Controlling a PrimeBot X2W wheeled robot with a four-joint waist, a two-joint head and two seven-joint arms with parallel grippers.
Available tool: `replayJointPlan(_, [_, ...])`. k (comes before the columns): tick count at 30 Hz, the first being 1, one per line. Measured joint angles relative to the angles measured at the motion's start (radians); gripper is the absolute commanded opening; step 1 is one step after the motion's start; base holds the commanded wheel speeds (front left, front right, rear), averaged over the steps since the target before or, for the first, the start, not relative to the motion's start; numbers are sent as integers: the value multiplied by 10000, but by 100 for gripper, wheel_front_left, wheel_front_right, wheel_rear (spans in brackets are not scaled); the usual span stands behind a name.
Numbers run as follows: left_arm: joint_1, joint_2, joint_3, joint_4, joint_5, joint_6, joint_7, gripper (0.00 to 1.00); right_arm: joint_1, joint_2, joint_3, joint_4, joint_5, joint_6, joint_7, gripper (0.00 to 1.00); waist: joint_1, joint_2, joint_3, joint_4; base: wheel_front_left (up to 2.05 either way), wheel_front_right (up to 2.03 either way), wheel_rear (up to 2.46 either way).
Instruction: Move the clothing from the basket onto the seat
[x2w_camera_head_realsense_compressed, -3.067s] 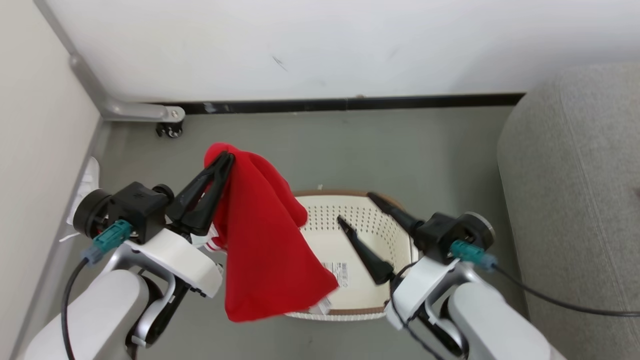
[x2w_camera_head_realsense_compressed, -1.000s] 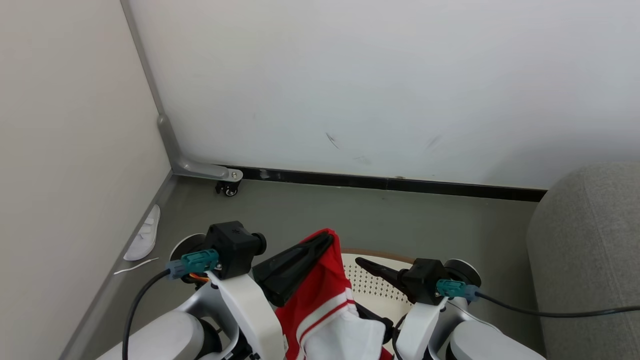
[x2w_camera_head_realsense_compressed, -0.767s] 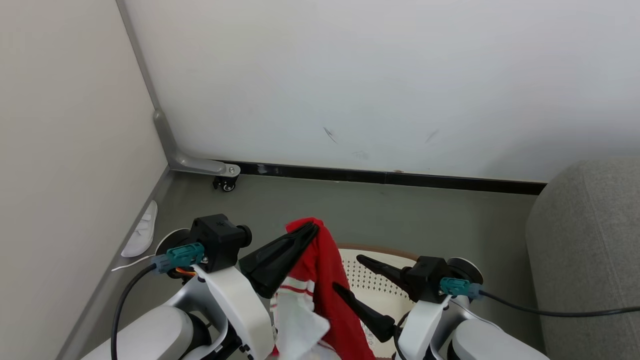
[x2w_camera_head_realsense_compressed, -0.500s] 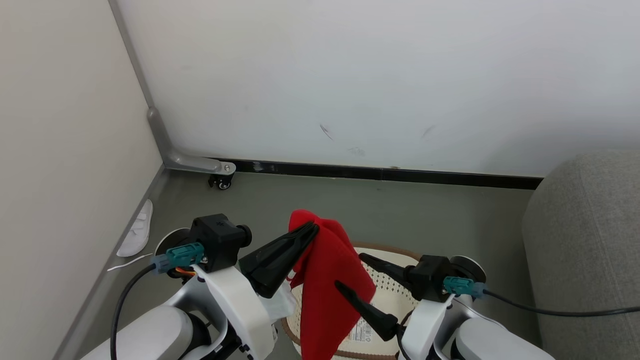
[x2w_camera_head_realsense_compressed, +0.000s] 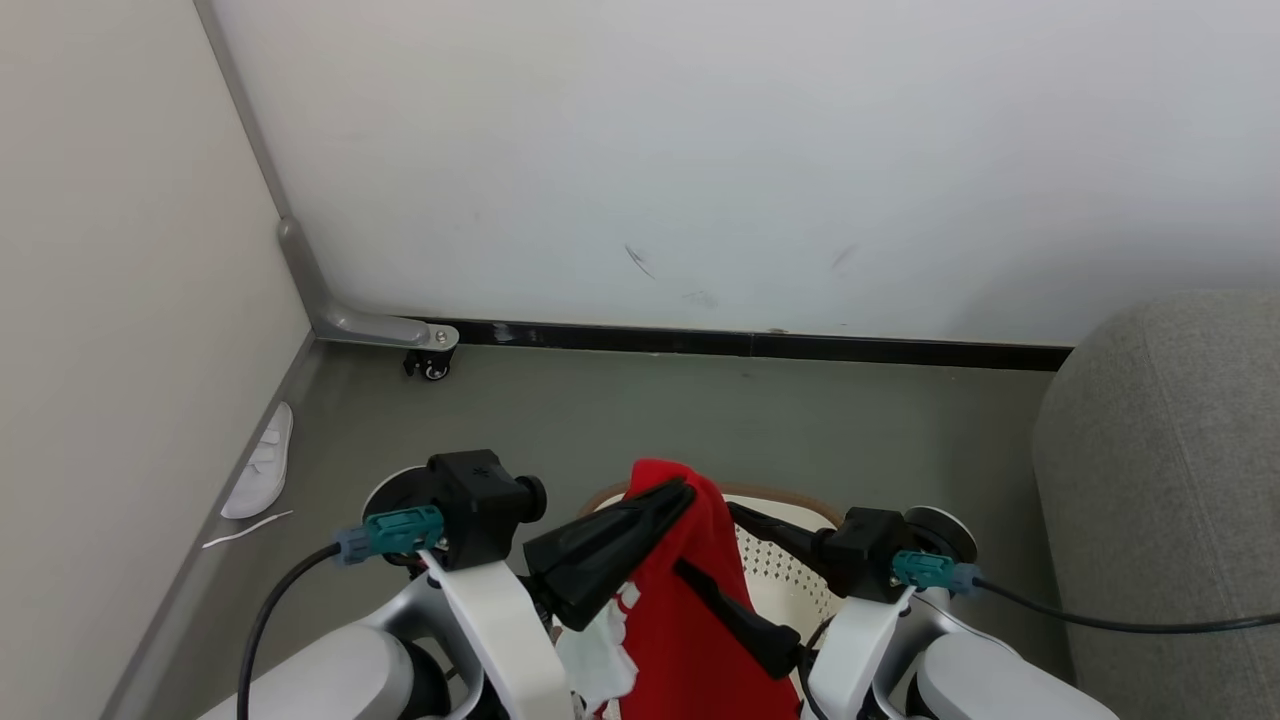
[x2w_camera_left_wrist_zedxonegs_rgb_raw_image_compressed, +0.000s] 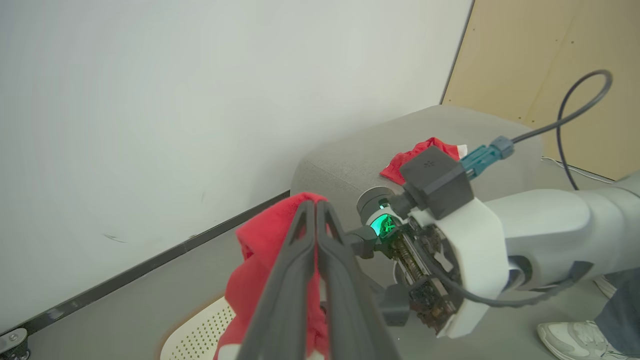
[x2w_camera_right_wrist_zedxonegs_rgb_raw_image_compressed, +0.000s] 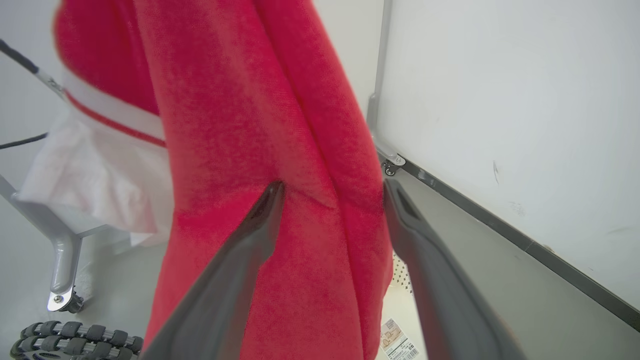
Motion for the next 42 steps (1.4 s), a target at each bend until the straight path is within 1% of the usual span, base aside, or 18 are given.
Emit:
replayJointPlan(4, [-8,-247,-203,-203,-232,-339,6,0,-5,-2,178,-67,111,0,0,100,0,0,3,11,0,0,0])
replayJointPlan(5, [-9,-293,-261,-267,-284,-389,12,0,-5,-2,232,-100,130,0,0,69,0,0,4,18,0,0,0])
replayJointPlan(6, [-15,-322,-295,-328,-334,-464,13,0,-5,6,255,-128,169,0,0,44,0,0,7,26,0,0,0])
replayJointPlan(8, [-42,-380,-360,-393,-502,-546,92,0,-11,23,301,-146,205,0,2,15,0,0,14,40,0,0,0])
replayJointPlan(9, [-46,-418,-387,-397,-600,-558,92,0,-11,21,332,-144,226,0,2,5,0,0,14,48,0,0,0])
replayJointPlan(10, [-48,-447,-407,-397,-640,-587,102,0,-11,21,349,-144,249,0,2,0,0,0,13,55,0,0,0])
replayJointPlan(27, [-208,-224,-330,-313,-663,-598,178,0,-24,-92,487,-169,460,0,2,0,0,0,60,112,0,0,0])
replayJointPlan(32, [-210,-136,-226,-98,-644,-594,176,0,-25,-180,495,-174,518,0,4,0,0,0,79,118,0,0,0])
replayJointPlan(36, [-199,153,10,215,-648,-535,163,0,-24,-261,142,-192,522,0,2,0,0,0,102,97,0,0,0])
replayJointPlan(42, [-192,192,125,370,-662,-493,71,0,-13,-345,-372,-192,522,0,2,0,1,0,137,15,0,0,0])
